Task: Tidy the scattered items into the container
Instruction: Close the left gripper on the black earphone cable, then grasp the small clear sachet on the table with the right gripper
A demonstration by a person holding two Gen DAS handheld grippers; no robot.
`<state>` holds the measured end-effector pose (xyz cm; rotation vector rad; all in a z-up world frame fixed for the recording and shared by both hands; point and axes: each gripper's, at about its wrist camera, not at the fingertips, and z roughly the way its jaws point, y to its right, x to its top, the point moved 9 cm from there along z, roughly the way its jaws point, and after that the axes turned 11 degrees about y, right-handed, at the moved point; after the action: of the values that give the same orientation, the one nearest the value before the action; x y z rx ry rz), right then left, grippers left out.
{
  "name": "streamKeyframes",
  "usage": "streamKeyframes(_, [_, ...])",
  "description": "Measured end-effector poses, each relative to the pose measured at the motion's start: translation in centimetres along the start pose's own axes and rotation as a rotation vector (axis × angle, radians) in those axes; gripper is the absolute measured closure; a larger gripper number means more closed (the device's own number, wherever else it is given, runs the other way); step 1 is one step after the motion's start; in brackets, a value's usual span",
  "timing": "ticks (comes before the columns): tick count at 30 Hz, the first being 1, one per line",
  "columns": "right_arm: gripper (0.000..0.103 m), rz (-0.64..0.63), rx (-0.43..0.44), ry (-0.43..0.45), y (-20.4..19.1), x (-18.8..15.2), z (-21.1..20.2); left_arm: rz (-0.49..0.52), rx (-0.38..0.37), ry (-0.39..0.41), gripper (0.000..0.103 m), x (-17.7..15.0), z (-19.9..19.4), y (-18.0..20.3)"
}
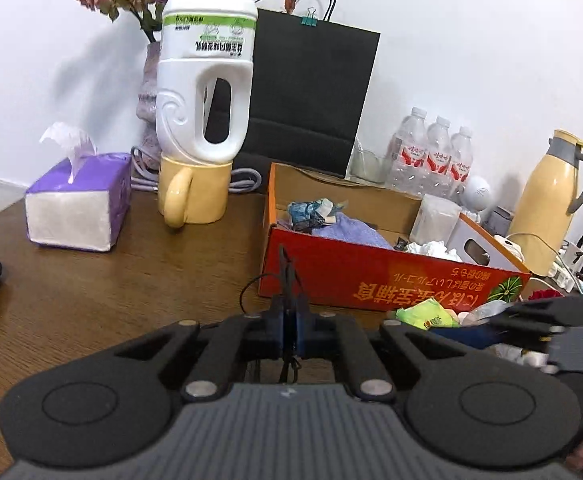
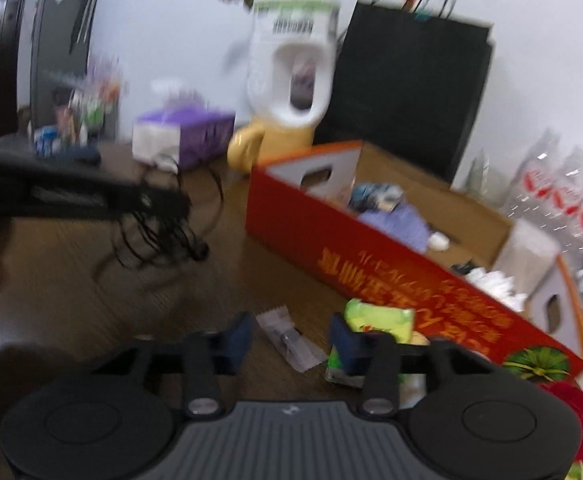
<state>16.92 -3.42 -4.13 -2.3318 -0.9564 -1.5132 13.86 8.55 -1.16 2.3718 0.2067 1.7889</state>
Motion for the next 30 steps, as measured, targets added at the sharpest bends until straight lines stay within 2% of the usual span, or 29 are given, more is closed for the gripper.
streamKeyframes(3, [0.079, 0.002, 0.021, -0.053, 0.2, -0.8, 1.6, -0.010, 0.003, -0.017, 0.097, -0.4, 0.4, -0.5])
streamKeyframes(9, [0.079, 0.046, 0.033, -0.061, 0.8, -0.9, 1.7, 0.021, 0.000, -0.029, 0.097, -0.8, 0.7, -0.5])
streamKeyframes(14, [0.075, 0.206, 0.056, -0.087, 2.0, -1.3, 1.8, 0.056, 0.012, 0.003, 0.097, -0.6, 0.4, -0.3])
streamKeyframes(18, [0.074, 0.195, 0.034, -0.108, 1.7, -1.3, 1.8, 0.108, 0.002, 0.033, 0.097, -0.4, 0.0, 0.8])
streamKeyframes(19, [0.076, 0.198, 0.028, -0.109, 1.6, -1.3, 1.9, 0.112, -0.005, 0.044, 0.097, -0.3, -0.2, 1.1])
streamKeyframes(20, [0.088, 0.207, 0.031, -0.101, 1.4, -1.3, 1.8, 0.116, -0.011, 0.054, 0.097, -0.1, -0.5, 1.4])
streamKeyframes(24, [0.090, 0.235, 0.004, -0.081, 1.3, -1.4, 0.8, 0.138, -0.035, 0.092, 0.097, 0.8, -2.3, 3.2])
streamKeyframes(27, [0.090, 0.256, -0.056, 0.014, 1.8, -0.5, -2.4, 0.175, -0.061, 0.128, 0.097, 1.0, -4.3, 5.1])
streamKeyframes(30, [0.090, 0.257, -0.167, 0.118, 2.7, 0.1, -6.8, 0.202, -0.084, 0.164, 0.097, 0.8, -6.4, 7.3])
